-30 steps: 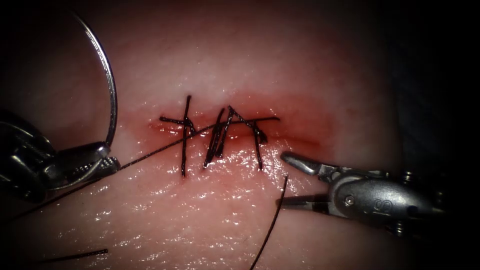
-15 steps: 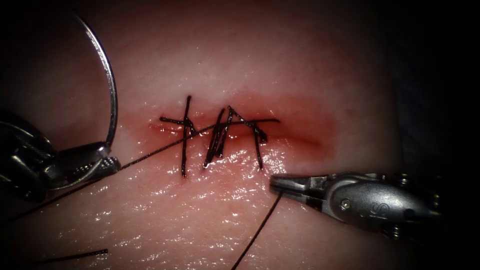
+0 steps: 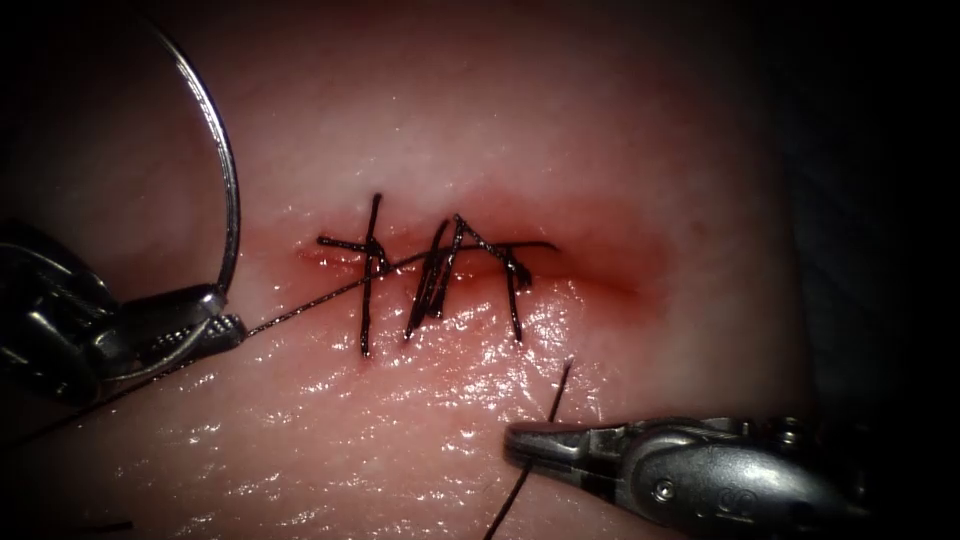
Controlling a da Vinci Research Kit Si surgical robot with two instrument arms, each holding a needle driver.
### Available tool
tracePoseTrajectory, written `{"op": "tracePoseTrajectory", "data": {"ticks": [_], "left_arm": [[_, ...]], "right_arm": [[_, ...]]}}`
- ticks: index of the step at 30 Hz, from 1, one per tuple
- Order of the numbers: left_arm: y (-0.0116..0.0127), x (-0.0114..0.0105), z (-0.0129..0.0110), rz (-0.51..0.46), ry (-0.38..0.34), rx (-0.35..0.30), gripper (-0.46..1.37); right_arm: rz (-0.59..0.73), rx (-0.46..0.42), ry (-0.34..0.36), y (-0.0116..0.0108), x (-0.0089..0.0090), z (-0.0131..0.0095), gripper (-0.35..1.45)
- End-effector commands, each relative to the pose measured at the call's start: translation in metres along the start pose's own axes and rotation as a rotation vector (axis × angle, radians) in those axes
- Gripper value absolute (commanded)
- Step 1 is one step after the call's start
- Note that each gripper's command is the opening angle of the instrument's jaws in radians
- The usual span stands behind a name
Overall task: Wound Closure
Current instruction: Use the right gripper to pull the suture through the cut until a short tail remains on top
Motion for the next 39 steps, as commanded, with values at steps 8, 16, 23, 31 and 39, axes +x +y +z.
{"op": "tracePoseTrajectory", "data": {"ticks": [8, 16, 23, 31, 39], "left_arm": [[0.0000, 0.0000, 0.0000, 0.000, 0.000, -0.005, -0.35], [0.0000, 0.0000, 0.0000, 0.000, 0.001, -0.005, -0.35], [0.0000, 0.0001, -0.0001, 0.000, 0.001, -0.005, -0.35], [0.0000, 0.0001, -0.0001, 0.000, 0.001, -0.005, -0.35], [0.0000, 0.0001, -0.0001, 0.000, 0.001, -0.005, -0.35]], "right_arm": [[-0.021, 0.039, 0.009, -0.0019, 0.0035, 0.0018, -0.35], [-0.032, 0.069, 0.022, -0.0038, 0.0062, 0.0036, -0.35], [-0.050, 0.092, 0.039, -0.0056, 0.0087, 0.0053, -0.35], [-0.070, 0.115, 0.055, -0.0069, 0.0098, 0.0067, -0.35], [-0.061, 0.049, 0.047, -0.0059, 0.0101, 0.0059, 0.80]]}}
